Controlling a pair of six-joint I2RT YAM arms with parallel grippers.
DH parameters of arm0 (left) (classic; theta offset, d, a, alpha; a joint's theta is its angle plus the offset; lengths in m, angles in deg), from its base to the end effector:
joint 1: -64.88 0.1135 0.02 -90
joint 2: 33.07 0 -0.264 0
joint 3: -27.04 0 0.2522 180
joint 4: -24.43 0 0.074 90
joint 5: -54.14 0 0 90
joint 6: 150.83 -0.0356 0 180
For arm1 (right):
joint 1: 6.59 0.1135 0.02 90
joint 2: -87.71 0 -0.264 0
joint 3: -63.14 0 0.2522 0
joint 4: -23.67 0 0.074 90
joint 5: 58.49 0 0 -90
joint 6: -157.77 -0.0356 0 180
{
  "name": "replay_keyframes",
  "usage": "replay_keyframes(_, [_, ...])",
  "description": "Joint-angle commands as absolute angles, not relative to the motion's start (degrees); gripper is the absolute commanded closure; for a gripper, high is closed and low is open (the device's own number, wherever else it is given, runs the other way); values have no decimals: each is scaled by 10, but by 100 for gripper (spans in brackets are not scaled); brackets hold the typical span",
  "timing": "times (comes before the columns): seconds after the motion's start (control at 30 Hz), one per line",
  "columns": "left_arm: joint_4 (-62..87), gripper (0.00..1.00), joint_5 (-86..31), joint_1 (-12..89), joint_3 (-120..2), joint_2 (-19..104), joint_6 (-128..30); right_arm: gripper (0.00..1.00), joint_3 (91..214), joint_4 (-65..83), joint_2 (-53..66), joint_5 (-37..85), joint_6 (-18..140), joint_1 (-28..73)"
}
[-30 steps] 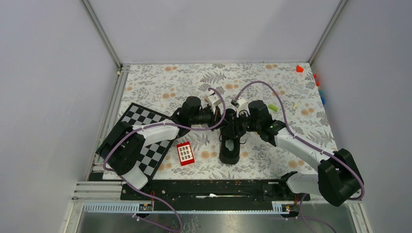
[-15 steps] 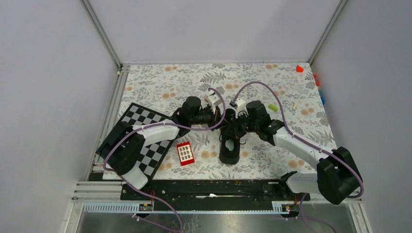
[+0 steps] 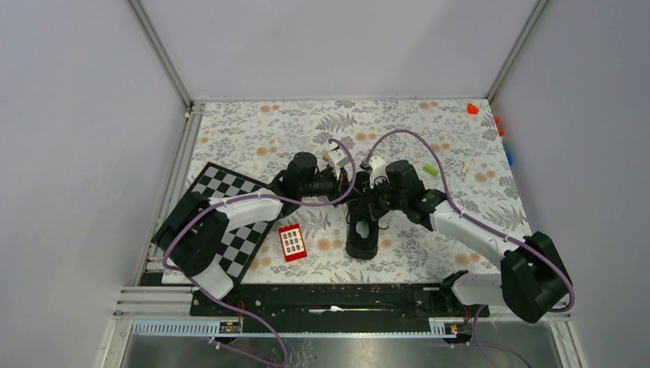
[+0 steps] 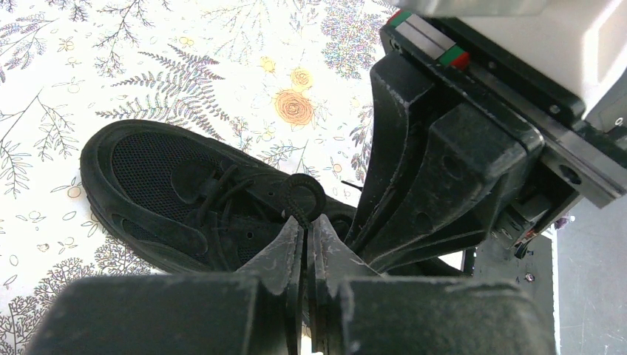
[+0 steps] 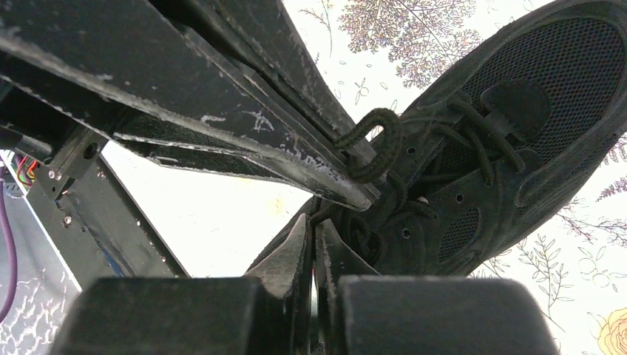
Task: Tie the shoes
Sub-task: Cross the shoelace with the shoelace.
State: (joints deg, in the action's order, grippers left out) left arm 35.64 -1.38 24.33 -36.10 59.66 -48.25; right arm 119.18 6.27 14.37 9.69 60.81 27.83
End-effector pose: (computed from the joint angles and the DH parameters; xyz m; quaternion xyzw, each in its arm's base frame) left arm 0.2528 -0.2428 0.2201 0.3554 0.7097 -0.4649 0.3923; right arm 0.2178 0.1653 0.2305 -0.2918 0.8241 0.3178 0.3671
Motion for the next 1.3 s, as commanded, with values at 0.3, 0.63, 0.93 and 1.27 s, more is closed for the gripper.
replay_keyframes(0.3, [373, 100, -13, 243, -368, 582, -477, 100, 1141, 93, 245, 240, 603, 286])
replay_keyframes(0.63, [358, 100, -14, 243, -363, 563, -474, 100, 1126, 121, 263, 292, 616, 287])
replay_keyframes(0.93, [352, 100, -6, 240, -354, 554, -465, 100, 1134, 133, 247, 364, 551, 286])
replay_keyframes(1.27, [370, 100, -4, 218, -339, 554, -445, 100, 1136, 151, 209, 434, 425, 287])
